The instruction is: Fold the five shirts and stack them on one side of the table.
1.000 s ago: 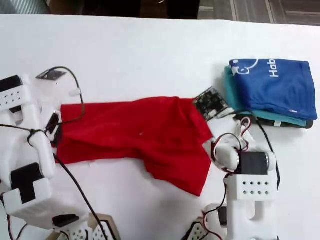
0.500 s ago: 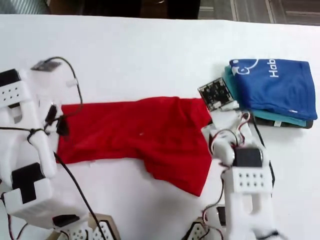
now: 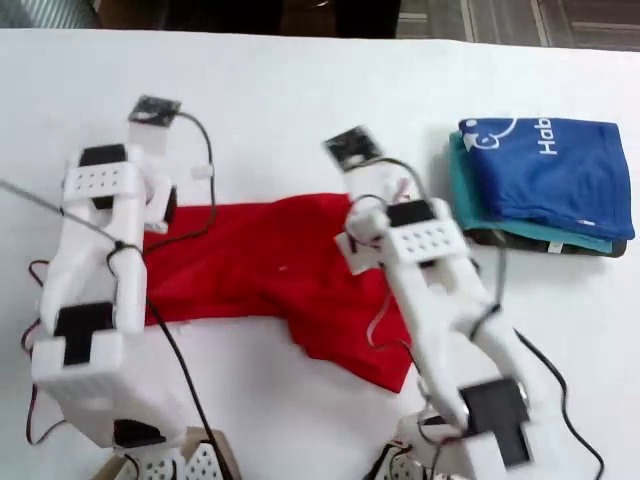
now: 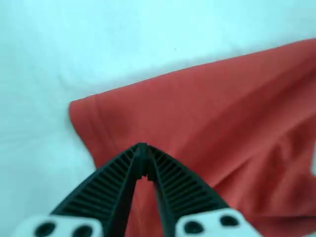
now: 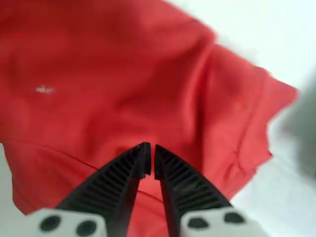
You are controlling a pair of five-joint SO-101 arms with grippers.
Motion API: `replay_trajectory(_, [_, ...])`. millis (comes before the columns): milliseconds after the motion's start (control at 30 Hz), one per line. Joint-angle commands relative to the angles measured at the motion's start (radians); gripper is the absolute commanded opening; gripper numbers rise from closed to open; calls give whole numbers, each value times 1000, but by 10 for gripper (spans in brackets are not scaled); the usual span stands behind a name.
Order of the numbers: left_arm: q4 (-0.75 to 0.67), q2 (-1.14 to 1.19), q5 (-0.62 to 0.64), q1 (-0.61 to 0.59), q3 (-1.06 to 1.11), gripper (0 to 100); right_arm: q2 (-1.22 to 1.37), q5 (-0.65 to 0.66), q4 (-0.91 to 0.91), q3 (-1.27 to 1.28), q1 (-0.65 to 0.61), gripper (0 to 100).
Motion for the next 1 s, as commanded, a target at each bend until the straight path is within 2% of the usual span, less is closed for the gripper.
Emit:
replay_trajectory(0, [-23,137,9,-46,-101,26,101,-8,8,-72,5,19])
replay_trajectory(200, [146,396,9,-123,-473,26,229,3,8,-77,156,19])
replay_trajectory(333, [272,574,5,-137,-773,26,308,155,7,-91,228,19])
replay_trajectory(433, [376,721,5,-130,-1001,26,340,204,12,-103,248,19])
replay_trajectory(667, [612,970,5,-117,-1500,26,280,227,47,-106,240,19])
replay_trajectory(800, [611,933,3,-135,-1518,26,93,227,90,-106,242,19])
replay_trajectory(967, [611,760,3,-123,-1372,26,-165,227,170,-100,211,21])
